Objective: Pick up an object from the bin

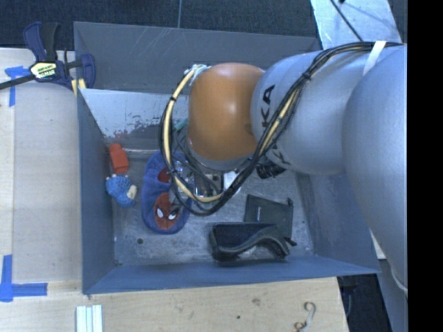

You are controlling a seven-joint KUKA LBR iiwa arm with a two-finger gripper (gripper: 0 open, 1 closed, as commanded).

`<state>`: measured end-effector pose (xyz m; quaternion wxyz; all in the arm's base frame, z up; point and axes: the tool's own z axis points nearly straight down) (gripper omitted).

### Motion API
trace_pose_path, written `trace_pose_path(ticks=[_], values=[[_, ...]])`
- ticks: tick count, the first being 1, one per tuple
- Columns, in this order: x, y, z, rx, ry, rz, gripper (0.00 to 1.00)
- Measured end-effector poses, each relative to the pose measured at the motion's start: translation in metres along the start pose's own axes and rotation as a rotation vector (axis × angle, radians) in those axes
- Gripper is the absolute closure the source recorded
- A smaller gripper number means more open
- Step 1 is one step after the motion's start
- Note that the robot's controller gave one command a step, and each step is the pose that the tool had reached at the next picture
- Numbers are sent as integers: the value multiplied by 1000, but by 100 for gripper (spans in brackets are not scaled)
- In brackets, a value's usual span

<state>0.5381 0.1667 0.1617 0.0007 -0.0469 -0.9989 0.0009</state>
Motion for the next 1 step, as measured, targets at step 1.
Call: trace_pose_path(ticks=[1], values=[[7,-4,-50,-4,-8,20,100]])
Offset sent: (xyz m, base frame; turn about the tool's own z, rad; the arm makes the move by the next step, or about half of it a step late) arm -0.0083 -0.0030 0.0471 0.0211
